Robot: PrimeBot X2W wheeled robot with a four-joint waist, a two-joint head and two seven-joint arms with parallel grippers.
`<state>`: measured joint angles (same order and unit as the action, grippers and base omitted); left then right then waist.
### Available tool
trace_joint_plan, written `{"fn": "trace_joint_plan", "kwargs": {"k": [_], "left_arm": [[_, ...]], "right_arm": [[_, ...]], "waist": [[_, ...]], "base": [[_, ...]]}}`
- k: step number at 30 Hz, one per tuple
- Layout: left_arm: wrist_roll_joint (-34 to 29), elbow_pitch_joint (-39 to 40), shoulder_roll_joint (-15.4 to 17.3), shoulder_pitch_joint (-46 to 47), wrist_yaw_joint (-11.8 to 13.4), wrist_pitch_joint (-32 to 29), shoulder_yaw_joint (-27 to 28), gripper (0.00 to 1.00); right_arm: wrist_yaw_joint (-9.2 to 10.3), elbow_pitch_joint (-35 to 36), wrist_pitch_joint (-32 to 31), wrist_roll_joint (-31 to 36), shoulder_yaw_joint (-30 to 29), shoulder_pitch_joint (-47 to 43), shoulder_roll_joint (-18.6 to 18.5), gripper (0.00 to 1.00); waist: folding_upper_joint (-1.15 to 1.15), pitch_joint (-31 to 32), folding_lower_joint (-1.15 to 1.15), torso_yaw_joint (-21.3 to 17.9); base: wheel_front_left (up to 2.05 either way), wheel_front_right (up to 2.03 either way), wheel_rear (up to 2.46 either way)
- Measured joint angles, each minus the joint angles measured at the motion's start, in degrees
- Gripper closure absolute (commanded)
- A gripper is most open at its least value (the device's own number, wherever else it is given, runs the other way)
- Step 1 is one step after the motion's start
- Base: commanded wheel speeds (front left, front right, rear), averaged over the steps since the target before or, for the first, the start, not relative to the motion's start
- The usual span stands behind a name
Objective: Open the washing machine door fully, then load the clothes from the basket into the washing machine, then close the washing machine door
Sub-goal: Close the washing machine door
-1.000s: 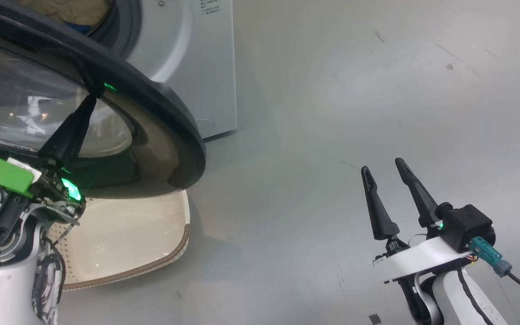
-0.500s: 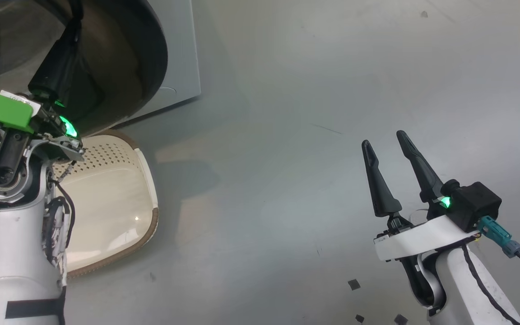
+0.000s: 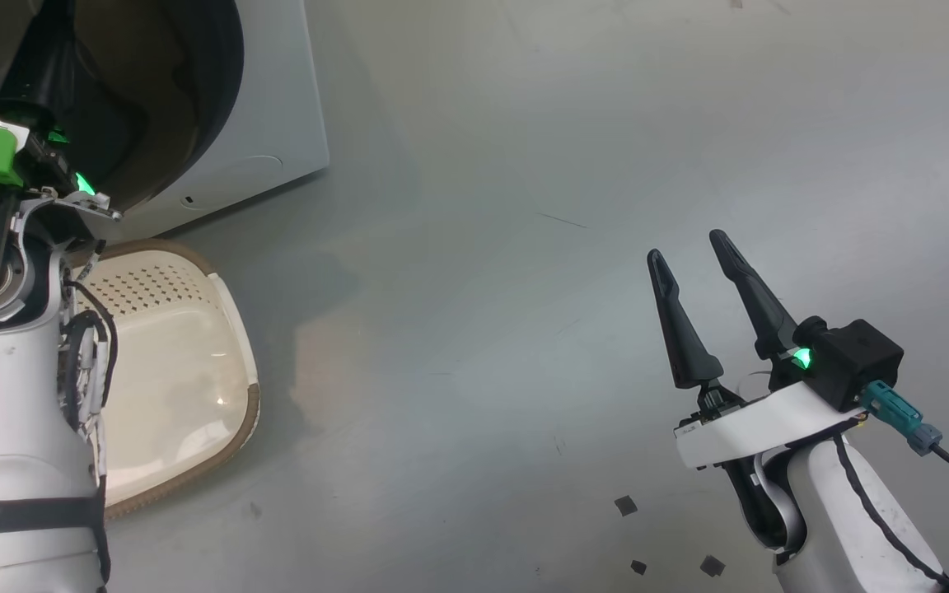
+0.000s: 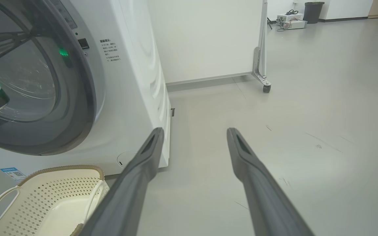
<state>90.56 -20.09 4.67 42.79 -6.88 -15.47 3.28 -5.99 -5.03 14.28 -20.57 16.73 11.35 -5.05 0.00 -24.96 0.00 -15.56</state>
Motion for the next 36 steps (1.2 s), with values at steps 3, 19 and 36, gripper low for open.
{"fn": "trace_joint_plan", "kwargs": {"k": [3, 19, 36], "left_arm": [[-0.34, -0.9, 0.0, 0.72, 0.0, 0.93, 0.19, 1.0], [1.29, 0.79, -0.45, -2.92, 0.0, 1.34, 0.93, 1.0], [1.6, 11.27, -2.3, -22.78, 0.0, 5.83, 3.69, 0.0]], "right_arm": [[-0.01, -0.64, 0.1, 0.0, 0.02, 0.0, 0.02, 0.0], [-0.43, -0.94, 0.15, 0.0, -2.3, -0.12, 0.71, 0.0], [-0.41, -1.96, 0.15, 0.3, -5.84, -2.86, 0.93, 0.0]], "waist": [[0.0, 0.15, 0.0, -0.61], [0.0, 2.7, 0.0, -0.59], [0.0, 9.07, 0.0, 4.64]], "base": [[0.0, 0.0, 0.0], [0.0, 0.0, 0.0], [0.0, 0.0, 0.0]]}}
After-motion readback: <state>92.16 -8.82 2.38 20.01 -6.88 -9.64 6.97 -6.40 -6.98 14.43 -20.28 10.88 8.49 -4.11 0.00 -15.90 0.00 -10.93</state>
